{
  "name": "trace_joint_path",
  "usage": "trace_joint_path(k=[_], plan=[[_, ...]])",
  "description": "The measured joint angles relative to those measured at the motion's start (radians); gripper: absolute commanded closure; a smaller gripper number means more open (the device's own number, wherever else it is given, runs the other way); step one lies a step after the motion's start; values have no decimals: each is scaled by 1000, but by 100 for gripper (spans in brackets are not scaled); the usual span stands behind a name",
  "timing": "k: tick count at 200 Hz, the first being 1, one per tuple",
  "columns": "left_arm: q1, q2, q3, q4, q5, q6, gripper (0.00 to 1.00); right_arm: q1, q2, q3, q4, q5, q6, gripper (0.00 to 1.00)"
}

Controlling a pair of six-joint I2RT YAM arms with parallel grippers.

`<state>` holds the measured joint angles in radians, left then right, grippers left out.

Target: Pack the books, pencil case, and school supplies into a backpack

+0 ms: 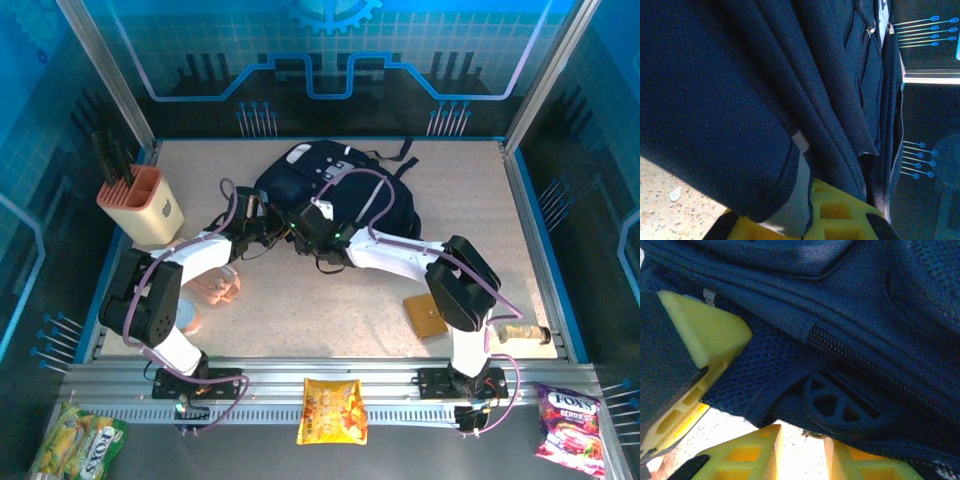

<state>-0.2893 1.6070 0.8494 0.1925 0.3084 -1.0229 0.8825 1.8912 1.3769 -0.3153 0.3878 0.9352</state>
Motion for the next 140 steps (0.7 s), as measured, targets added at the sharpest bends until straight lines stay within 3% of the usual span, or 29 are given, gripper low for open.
trace_joint_path(k=[78, 140], plan=[[0, 0, 0, 7, 7, 0, 100, 1, 51, 100, -137, 75, 23, 82], [-7, 0, 0, 3, 11, 1, 100, 8, 44, 78, -142, 113, 32, 84]])
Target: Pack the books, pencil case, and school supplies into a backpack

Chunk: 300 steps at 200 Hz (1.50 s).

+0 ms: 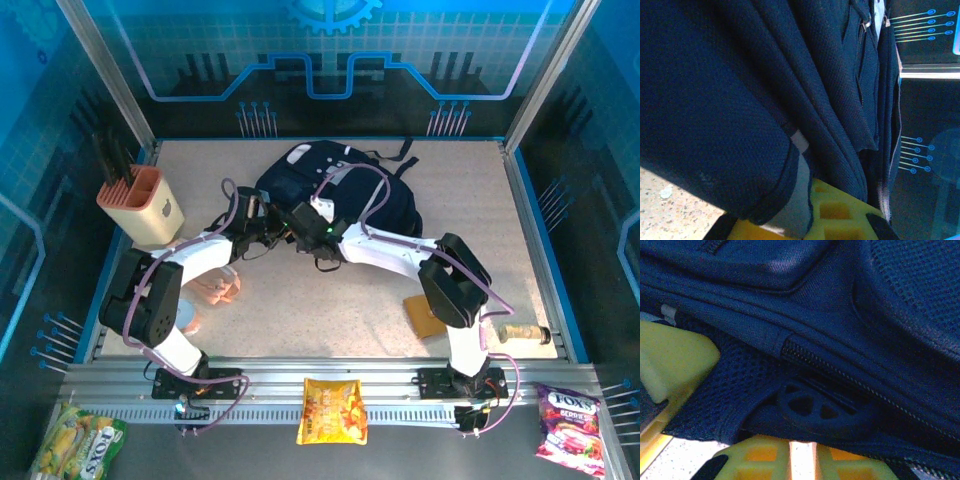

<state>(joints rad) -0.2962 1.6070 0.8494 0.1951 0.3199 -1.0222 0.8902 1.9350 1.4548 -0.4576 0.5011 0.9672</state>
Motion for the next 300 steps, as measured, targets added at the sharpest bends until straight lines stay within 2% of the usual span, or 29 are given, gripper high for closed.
trace_joint_path(k=[57, 110, 131, 178, 211, 271, 300], plan=[[-11, 0, 0, -10, 18, 0, 100, 0, -75, -116, 31, 38, 29, 85], [-11, 0, 0, -10, 18, 0, 100, 1, -77, -122, 29, 60, 14, 75], [-11, 0, 0, -10, 18, 0, 100, 1, -74, -113, 20, 69, -6, 74], [-7, 0, 0, -13, 17, 1, 100, 1, -50, -86, -7, 79, -51, 89], [-6, 0, 0, -18, 10, 3, 100, 2, -60, -108, 6, 89, -56, 90], [11, 1, 0, -37, 15, 11, 100, -9, -264, -389, 50, 150, -63, 90], [27, 17, 1, -48, 15, 27, 100, -36, -328, -481, 31, 163, -62, 95]])
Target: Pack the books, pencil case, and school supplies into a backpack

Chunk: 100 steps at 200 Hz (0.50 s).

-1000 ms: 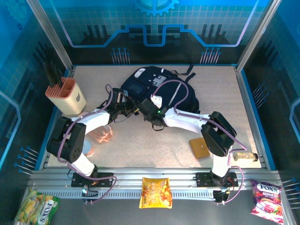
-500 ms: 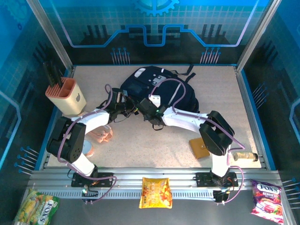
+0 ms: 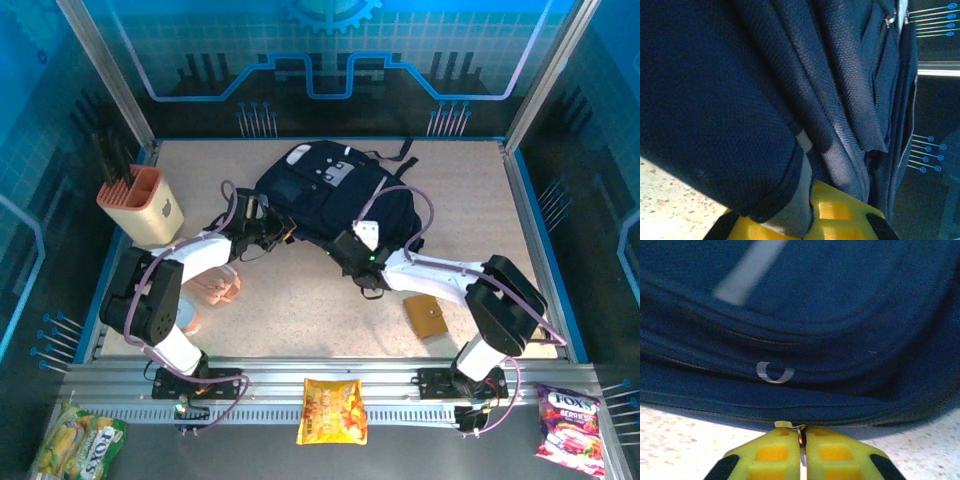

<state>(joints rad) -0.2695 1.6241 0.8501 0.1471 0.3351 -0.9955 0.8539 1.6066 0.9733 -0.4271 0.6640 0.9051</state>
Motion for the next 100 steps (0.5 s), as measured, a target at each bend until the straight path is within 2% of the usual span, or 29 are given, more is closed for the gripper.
trace_joint_path(k=[29, 59, 72, 100], plan=[[11, 24, 18, -23, 0, 11, 100, -18, -40, -38, -14, 6, -16, 100], [24, 63, 75, -66, 0, 47, 100, -35, -86, -58, 5, -29, -77, 100], [33, 84, 108, -86, 3, 64, 92, -43, -90, -58, 23, -63, -110, 100], [66, 118, 146, -99, 3, 105, 68, -50, -77, -48, 66, -177, -183, 100]])
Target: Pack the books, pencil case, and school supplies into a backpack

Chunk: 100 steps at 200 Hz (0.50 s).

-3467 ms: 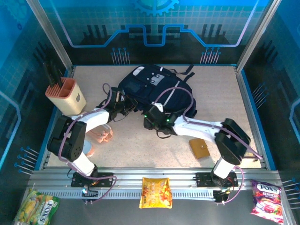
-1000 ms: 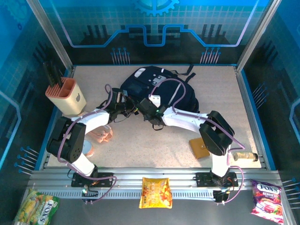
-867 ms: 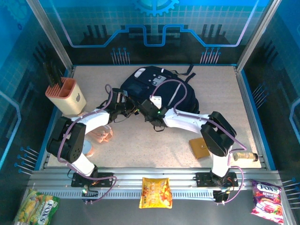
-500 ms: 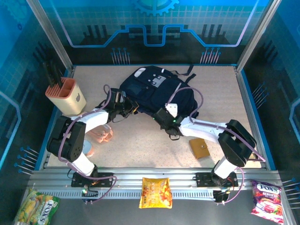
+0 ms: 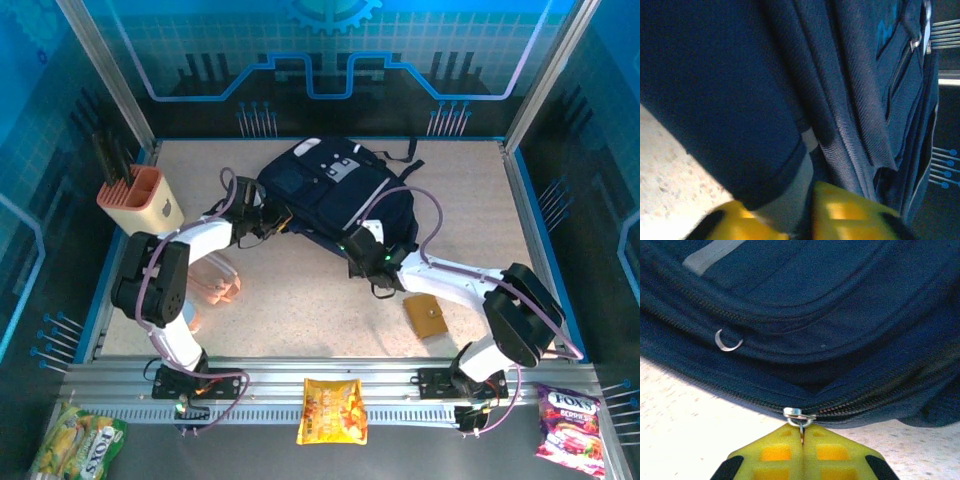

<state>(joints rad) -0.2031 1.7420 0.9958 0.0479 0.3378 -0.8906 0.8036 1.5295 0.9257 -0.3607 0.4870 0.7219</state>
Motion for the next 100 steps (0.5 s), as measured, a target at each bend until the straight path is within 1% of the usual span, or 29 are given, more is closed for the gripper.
trace_joint_path(k=[17, 28, 56, 83, 100], plan=[[30, 0, -2, -5, 0, 2, 54, 0, 41, 35, 23, -74, -25, 100], [50, -7, -13, 2, -1, 5, 48, 1, 75, 61, 43, -122, -32, 100], [90, -84, -107, 18, -11, -15, 41, 6, 158, 115, 111, -229, -31, 100], [88, -166, -210, 69, 5, -65, 37, 14, 225, 162, 161, -306, -23, 100], [84, -191, -268, 114, 27, -106, 36, 16, 258, 194, 183, -347, -19, 100]])
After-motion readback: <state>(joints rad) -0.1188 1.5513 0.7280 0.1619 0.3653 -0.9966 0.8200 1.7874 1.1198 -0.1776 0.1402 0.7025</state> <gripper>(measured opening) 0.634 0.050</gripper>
